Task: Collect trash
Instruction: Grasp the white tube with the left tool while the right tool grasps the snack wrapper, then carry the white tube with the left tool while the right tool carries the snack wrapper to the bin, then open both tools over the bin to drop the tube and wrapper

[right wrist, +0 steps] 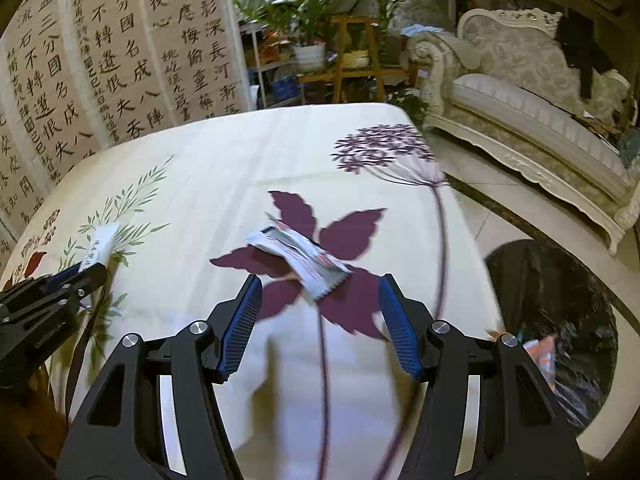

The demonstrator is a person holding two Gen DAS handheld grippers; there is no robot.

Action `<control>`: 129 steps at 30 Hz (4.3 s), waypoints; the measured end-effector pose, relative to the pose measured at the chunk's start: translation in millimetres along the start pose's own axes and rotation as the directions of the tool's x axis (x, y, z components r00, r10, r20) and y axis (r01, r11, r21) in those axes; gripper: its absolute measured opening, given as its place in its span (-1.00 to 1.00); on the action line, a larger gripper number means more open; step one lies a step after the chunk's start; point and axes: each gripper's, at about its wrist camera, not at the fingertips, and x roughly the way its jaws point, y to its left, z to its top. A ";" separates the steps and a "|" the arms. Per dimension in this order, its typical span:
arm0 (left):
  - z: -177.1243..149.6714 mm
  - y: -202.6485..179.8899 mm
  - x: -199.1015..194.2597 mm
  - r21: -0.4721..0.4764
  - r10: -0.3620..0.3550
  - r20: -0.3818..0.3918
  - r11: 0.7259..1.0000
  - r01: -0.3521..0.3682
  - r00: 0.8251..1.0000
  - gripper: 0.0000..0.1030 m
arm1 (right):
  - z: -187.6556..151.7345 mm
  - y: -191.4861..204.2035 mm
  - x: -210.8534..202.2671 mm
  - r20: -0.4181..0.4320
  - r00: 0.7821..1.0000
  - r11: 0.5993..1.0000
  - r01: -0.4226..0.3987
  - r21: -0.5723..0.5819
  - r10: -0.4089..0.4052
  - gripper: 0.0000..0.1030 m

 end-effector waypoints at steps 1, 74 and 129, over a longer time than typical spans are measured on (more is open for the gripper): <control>0.8 2.8 0.5 -0.004 0.002 0.000 1.000 -0.002 1.000 -0.46 | 3.0 1.9 4.3 -0.008 1.000 1.000 -0.003 -0.003 0.003 0.14; -22.5 -75.8 -39.5 0.108 -0.138 0.044 0.985 0.133 0.989 -0.46 | -53.1 -62.3 -68.1 0.046 0.993 0.984 0.102 0.147 -0.110 -0.51; -4.4 -323.9 8.5 0.465 -0.280 -0.023 0.847 0.258 0.960 -0.41 | -66.9 -241.0 -62.9 0.032 0.933 0.855 0.314 0.413 -0.358 -0.49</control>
